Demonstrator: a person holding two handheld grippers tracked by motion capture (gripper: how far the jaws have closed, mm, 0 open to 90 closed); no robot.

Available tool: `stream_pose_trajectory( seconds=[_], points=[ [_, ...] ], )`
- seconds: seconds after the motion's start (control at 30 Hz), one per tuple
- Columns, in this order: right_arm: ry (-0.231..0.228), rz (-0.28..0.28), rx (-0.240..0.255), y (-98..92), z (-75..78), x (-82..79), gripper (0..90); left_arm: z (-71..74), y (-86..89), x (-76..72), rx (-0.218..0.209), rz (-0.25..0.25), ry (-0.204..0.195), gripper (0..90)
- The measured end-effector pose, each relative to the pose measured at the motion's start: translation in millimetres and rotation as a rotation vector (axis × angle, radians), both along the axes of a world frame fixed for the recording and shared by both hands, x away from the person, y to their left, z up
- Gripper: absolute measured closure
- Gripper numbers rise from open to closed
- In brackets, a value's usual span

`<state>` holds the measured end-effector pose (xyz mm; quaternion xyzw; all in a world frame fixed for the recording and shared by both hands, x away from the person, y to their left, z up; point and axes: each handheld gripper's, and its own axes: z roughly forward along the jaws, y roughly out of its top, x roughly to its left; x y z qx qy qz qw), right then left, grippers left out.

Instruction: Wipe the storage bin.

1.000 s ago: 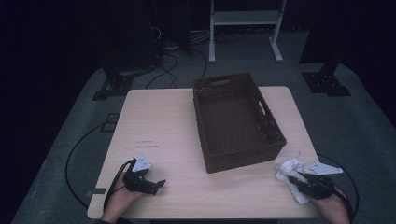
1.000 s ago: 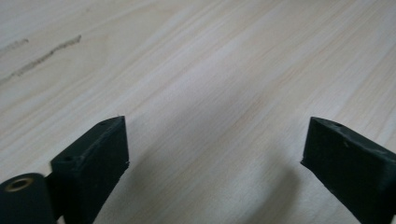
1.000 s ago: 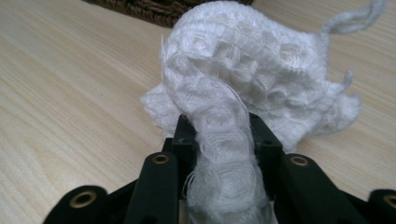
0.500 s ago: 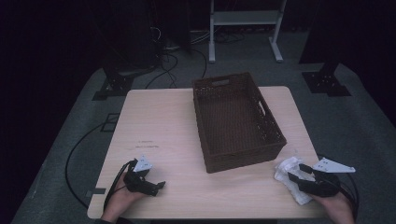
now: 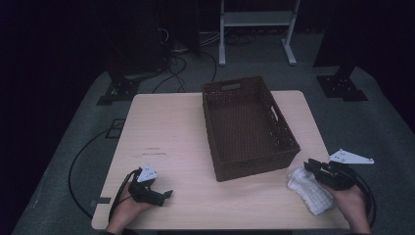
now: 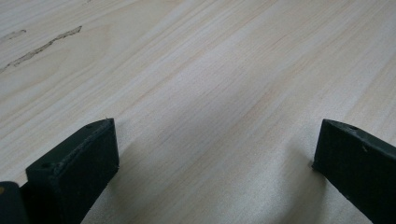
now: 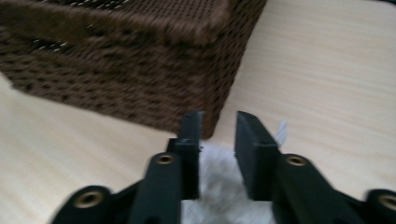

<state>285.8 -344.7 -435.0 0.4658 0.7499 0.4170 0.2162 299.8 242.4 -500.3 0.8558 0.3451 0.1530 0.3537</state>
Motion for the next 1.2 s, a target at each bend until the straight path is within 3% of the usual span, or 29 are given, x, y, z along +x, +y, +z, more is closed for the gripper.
stream_pose_trajectory(
  seconds=[0.1, 0.53, 0.7, 1.2],
  points=[
    [-0.001, 0.007, -0.001, 0.4, 2.4, 10.2, 88.9, 0.0, 0.0, 0.0, 0.000, 0.000, 0.000, 0.0],
    [-0.001, 0.039, -0.016, 10.0, 4.4, 43.3, 89.5, -0.1, -0.6, 2.4, -0.002, 0.010, -0.001, 0.0],
    [0.003, 0.050, -0.013, 14.4, 3.1, 44.6, 89.6, -0.2, -0.6, 2.9, -0.002, 0.009, -0.002, 0.0],
    [0.005, 0.155, -0.034, 40.2, 5.5, 37.2, 89.5, -0.1, -0.6, 2.3, -0.002, 0.013, -0.001, 0.0]
  ],
)
